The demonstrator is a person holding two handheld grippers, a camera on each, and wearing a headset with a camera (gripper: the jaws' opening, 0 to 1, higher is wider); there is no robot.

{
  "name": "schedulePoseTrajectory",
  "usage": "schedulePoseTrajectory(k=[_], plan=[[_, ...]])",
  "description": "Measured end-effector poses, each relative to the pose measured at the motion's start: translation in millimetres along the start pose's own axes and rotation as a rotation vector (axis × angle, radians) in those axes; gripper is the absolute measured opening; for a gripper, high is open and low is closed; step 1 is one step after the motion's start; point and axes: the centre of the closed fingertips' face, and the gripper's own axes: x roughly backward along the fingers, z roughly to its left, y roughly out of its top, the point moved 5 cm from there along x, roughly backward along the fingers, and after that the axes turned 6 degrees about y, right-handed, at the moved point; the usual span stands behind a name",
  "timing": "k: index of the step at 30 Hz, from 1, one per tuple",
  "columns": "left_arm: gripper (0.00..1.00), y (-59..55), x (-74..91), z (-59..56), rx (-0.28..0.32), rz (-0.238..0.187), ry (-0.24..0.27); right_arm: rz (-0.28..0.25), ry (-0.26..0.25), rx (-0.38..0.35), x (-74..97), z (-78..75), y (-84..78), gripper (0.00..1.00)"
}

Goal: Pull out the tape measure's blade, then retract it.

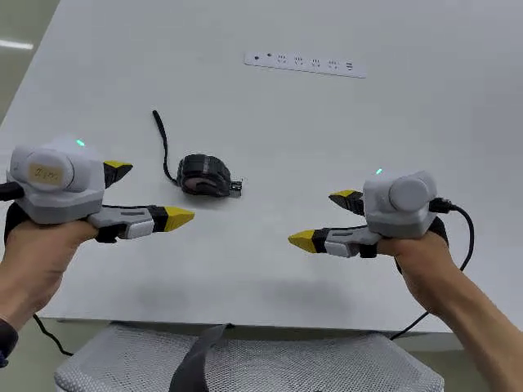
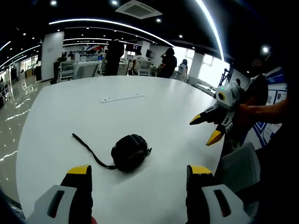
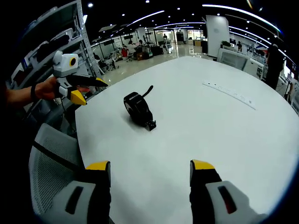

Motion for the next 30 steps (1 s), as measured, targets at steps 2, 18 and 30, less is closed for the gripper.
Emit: schedulePoseTrajectory(k=[2,18,30], plan=[[0.8,0.9,-2.2,0.7,-0.01,0.005,-0.004,0.002,0.005,0.003,-3.0,-0.8,1.8,0.69],[0.79,14.8,-36.1,5.2,-0.158,0.084,-0.081,0.036,0.071,0.06,-33.9,-10.4,22.6,0.61],[0.73,24.9,-69.8,9.7,-0.264,0.132,-0.145,0.063,0.134,0.123,-66.2,-17.1,40.4,0.52]])
